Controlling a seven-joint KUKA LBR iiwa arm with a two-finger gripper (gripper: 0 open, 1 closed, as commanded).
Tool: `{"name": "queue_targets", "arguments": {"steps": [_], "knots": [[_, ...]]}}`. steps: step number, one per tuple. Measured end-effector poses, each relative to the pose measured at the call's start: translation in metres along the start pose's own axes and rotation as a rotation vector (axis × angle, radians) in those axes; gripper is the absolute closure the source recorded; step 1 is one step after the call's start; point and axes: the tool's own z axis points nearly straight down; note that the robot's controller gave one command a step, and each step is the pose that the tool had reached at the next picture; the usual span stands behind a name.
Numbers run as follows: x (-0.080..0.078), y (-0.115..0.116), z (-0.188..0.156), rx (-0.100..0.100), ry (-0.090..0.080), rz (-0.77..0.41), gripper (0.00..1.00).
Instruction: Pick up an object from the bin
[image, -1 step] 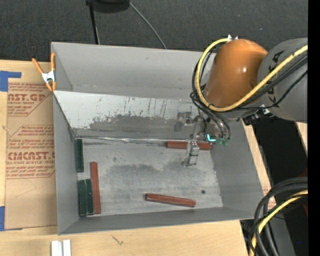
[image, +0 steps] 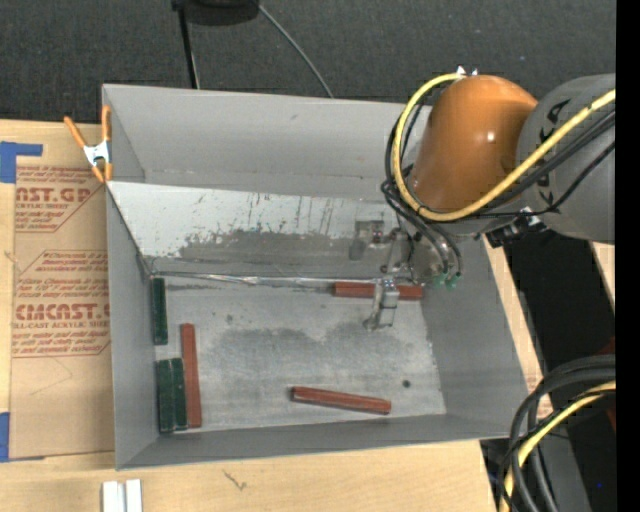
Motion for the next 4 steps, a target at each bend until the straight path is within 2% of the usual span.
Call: {"name": "queue_targets", "arguments": {"steps": [1, 2, 3, 4], "knots": [[0.044, 0.003, 0.081, 0.0, -0.002, -0.092, 0.0], [0.082, 0.001, 0.155, -0.002, 0.002, -0.105, 0.0], [0.081, 0.003, 0.152, -0.001, -0.002, -0.007, 0.0], [0.08, 0.003, 0.154, -0.001, -0.006, -0.106, 0.0]]}}
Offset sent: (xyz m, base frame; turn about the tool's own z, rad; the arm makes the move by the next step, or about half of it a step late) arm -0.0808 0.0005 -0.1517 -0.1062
